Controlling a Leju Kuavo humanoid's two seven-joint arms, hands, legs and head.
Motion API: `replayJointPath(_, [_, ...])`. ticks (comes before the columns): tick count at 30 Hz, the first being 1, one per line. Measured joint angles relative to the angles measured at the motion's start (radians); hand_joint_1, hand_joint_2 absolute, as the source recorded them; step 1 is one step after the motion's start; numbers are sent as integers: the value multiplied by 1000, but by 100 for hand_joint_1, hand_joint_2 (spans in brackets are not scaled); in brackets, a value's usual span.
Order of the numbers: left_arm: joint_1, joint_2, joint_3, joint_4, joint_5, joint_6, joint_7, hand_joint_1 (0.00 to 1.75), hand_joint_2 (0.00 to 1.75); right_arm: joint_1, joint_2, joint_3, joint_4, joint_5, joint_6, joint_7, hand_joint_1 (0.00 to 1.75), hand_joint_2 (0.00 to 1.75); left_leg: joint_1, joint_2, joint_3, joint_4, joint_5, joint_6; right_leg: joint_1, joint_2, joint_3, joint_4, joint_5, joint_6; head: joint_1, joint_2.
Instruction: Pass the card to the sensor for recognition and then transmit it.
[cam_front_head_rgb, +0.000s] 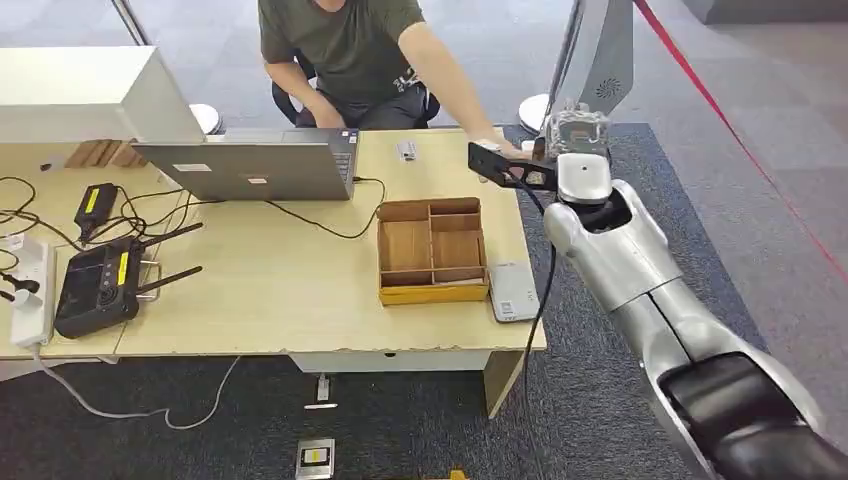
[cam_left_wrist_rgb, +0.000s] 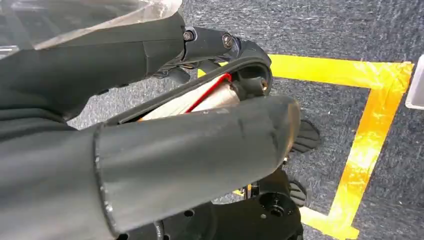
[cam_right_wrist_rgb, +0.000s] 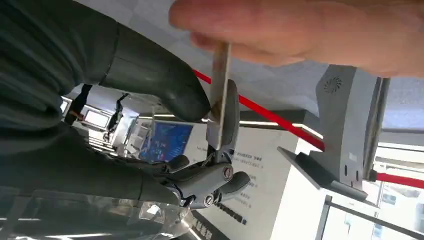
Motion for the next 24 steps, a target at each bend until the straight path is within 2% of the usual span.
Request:
replayJointPath(10, [-9, 0, -10, 0, -23, -5, -18, 0, 0, -20, 23, 38, 24, -98, -79, -10, 175, 175, 0, 0, 0, 0, 0, 0, 0, 0, 0, 0, 0, 0, 0, 0])
replayJointPath(11, [-10, 0, -10, 0, -24, -6, -18, 0, 0, -22, 23, 43, 28, -102, -83, -10, 19, 175, 0, 0, 0, 0, 0, 0, 0, 0, 0, 0, 0, 0, 0, 0])
replayJointPath(12, [-11, 0, -12, 0, -24, -6, -18, 0, 0, -23, 23, 47, 32, -105, -85, -10, 0, 175, 0, 0, 0, 0, 0, 0, 0, 0, 0, 0, 0, 0, 0, 0])
replayJointPath(13, [-12, 0, -15, 0, -24, -6, -17, 0, 0, -23, 23, 51, 34, -106, -85, -8, 0, 0, 0, 0, 0, 0, 0, 0, 0, 0, 0, 0, 0, 0, 0, 0])
replayJointPath(16, [-11, 0, -16, 0, -22, -7, -11, 0, 0, -23, 23, 62, 40, -95, -112, -15, 0, 0, 0, 0, -1, 0, 0, 0, 0, 0, 0, 0, 0, 0, 0, 0])
replayJointPath(24, [-9, 0, -17, 0, -19, -5, -5, 0, 0, -25, 20, 85, 47, -79, -111, -12, 0, 0, 0, 0, 0, 0, 0, 0, 0, 0, 0, 0, 0, 0, 0, 0])
